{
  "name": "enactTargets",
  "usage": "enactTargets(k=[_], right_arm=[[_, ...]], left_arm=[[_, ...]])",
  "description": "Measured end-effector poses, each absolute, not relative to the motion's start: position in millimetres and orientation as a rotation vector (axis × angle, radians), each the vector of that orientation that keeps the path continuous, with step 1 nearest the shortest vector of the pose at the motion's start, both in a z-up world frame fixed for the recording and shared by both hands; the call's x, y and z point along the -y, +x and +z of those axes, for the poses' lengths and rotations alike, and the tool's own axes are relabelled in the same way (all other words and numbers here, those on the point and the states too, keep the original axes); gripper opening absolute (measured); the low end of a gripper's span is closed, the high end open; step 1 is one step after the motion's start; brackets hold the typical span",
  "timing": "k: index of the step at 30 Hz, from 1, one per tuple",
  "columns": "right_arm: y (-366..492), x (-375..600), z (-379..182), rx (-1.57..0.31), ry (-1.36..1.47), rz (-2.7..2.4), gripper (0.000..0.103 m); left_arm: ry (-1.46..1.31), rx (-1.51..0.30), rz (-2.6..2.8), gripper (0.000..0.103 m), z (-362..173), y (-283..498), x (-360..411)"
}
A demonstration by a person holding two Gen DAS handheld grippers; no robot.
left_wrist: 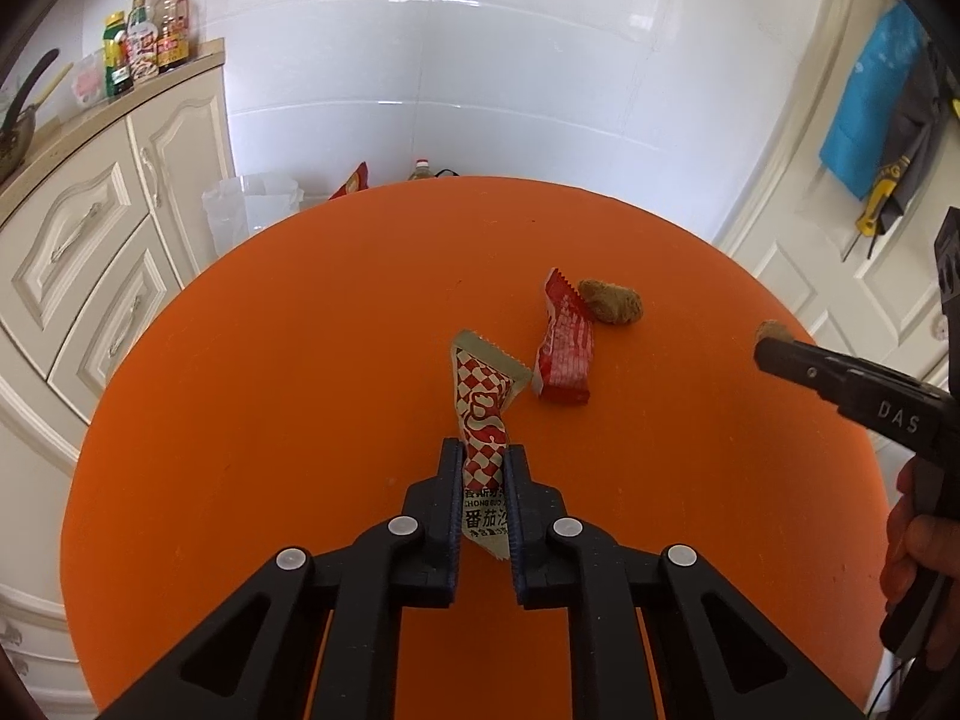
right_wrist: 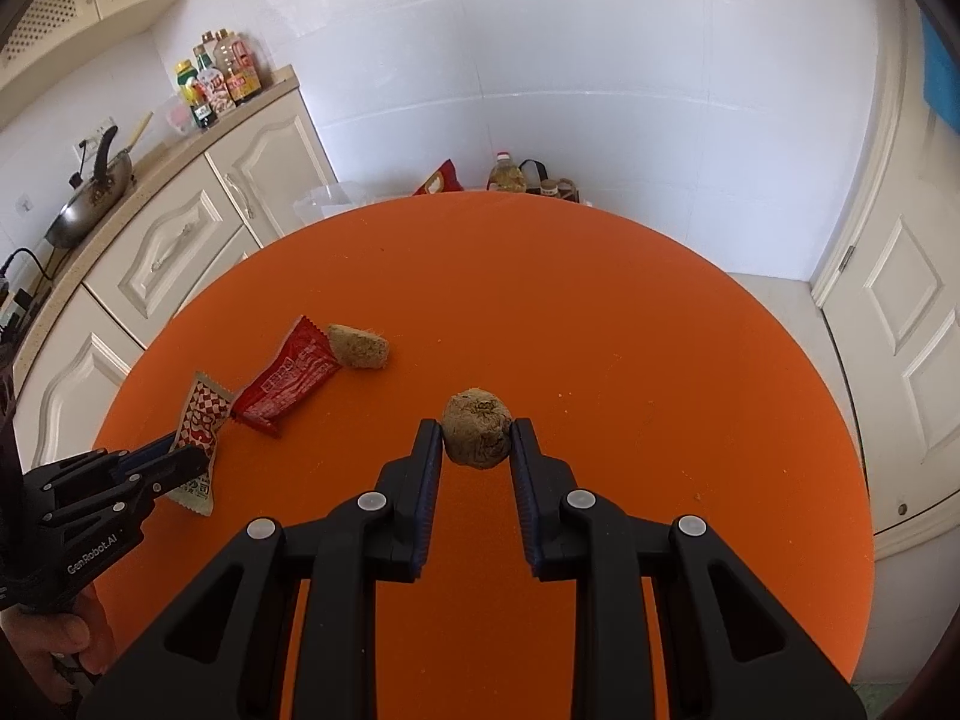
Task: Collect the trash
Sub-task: 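Grasp the checkered wrapper with the left gripper while the right grasps a brown crumb, then carry the checkered wrapper and crumb over the bucket and open both grippers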
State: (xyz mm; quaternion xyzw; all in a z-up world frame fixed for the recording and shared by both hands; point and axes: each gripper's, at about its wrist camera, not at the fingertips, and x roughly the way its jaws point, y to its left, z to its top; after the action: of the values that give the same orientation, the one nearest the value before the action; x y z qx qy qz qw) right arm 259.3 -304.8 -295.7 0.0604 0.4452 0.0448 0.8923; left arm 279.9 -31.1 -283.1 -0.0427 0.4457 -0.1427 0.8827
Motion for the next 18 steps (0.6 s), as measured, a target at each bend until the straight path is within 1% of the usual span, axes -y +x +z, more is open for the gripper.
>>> enactTargets(k=[4,8,11,14,18], right_arm=[[242.9,309.8,-284.2,-0.9,0.127,0.09,0.023],[225.6,315.9,-272.6,-0.877,0.132,0.081,0.023],[213.4,322.6,-268.0,-0.869,0.135,0.067,0.023],[204.9,327.1,-266.3,-0.867,0.143,0.051,0.023],[195.7,330.7,-265.8,-0.862,0.156,0.041,0.023]], left_arm=[[-0.097,-0.909,-0.306,0.004,-276.5,256.1,24.2],[-0.085,-0.895,-0.318,0.003,-266.7,234.8,26.2],[-0.053,-0.906,-0.323,0.004,-272.6,230.6,36.6],[-0.019,-0.926,-0.313,0.007,-278.7,227.9,47.1],[-0.039,-0.942,-0.321,0.004,-285.3,235.2,49.7]])
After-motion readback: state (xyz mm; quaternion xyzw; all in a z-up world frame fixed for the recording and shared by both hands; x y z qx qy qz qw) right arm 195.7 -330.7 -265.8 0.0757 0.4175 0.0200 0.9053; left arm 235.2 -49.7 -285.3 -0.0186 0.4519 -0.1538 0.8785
